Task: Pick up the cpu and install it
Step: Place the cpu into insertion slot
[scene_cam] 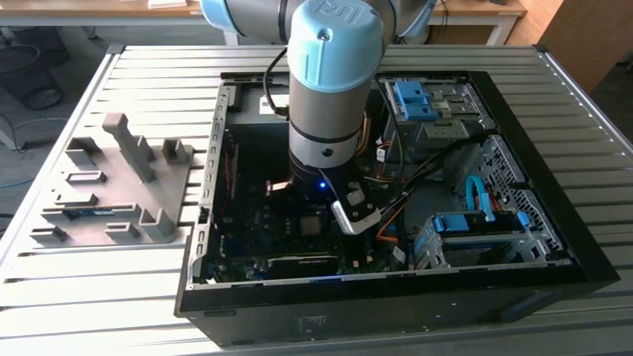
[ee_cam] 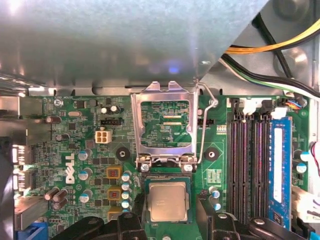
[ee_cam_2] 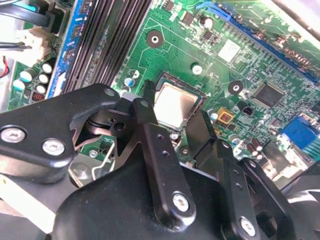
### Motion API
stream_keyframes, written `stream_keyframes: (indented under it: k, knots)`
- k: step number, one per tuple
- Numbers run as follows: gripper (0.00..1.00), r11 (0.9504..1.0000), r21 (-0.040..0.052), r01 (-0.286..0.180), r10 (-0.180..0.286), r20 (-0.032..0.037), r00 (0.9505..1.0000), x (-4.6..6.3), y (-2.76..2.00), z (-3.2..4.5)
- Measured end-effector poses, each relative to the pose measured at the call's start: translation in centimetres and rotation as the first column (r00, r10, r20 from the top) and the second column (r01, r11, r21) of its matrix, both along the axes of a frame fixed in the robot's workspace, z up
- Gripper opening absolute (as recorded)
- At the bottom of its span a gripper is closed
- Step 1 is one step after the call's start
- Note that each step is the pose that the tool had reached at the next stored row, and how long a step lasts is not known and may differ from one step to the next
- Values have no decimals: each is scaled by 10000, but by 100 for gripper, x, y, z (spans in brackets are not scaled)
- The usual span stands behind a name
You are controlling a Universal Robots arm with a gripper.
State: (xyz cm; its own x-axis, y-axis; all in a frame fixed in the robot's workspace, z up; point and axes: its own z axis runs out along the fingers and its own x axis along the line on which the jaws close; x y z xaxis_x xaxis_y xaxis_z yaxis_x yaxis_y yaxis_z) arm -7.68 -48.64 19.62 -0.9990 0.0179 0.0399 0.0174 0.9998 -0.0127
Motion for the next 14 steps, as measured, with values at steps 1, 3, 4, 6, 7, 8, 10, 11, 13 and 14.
stream_keyframes:
  k: [1,3,4,6,7,8,10,11,13,14]
  knots:
    - [52,10000,-1,0,0,-4,10000,1,0,-2]
    - [52,10000,2,1,-1,-12,10000,1,1,-13]
    - [52,10000,3,0,0,-20,10000,1,1,-21]
    - [52,10000,2,0,0,-38,10000,1,1,-37]
    - [52,10000,2,0,0,-48,10000,2,1,-44]
    - [52,10000,2,0,0,-54,10000,1,1,-51]
    - [52,10000,0,0,0,-58,10000,1,0,-56]
    - [52,10000,-1,0,0,-59,10000,1,0,-57]
    - [52,10000,2,0,0,-58,10000,-4,1,-61]
    - [52,10000,2,0,0,-58,10000,-8,1,-62]
